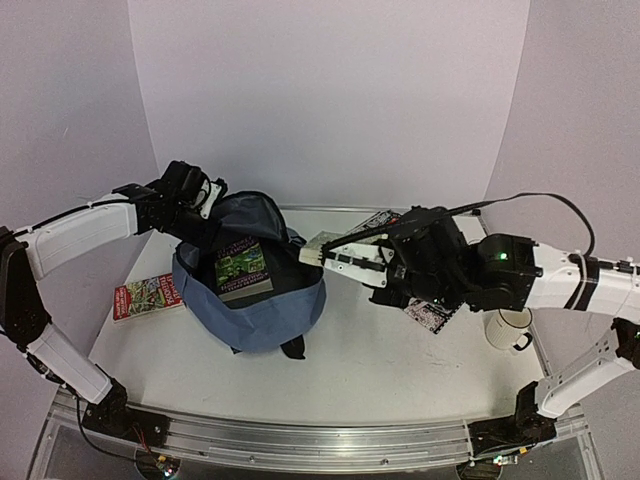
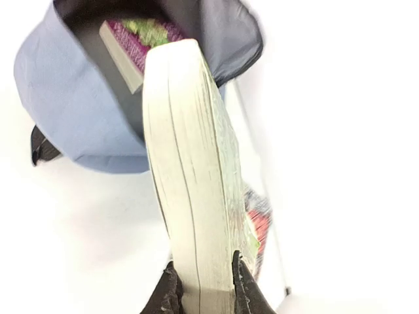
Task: Pack the student bag
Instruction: Place the book in the largest pocket of the bag.
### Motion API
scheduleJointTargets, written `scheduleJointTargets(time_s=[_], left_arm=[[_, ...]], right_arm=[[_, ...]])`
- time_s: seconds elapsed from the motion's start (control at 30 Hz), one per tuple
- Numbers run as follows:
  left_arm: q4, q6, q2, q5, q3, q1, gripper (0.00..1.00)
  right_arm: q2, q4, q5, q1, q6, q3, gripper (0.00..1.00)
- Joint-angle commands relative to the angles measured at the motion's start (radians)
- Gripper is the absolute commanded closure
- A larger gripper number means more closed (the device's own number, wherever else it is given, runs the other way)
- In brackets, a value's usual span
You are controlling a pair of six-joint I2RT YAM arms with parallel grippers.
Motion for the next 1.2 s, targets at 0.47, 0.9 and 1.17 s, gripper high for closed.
scheduleJointTargets(time_s=[0.47, 0.9, 1.17], left_arm=[[-0.008, 0.084, -0.044, 0.398, 0.143, 0.003, 1.0], [-0.074, 0.114, -0.078, 0.606, 0.167, 0.002, 1.0], [-0.105, 0.123, -0.079, 0.682, 0.157, -0.002, 1.0]], right_arm=[[0.092, 0.319, -0.359, 0.018, -0.572, 0.164, 1.0], [0.341, 0.584, -0.453, -0.06, -0.705, 0.17, 1.0], [0.455, 0.718, -0.534, -0.099, -0.734, 0.167, 1.0]])
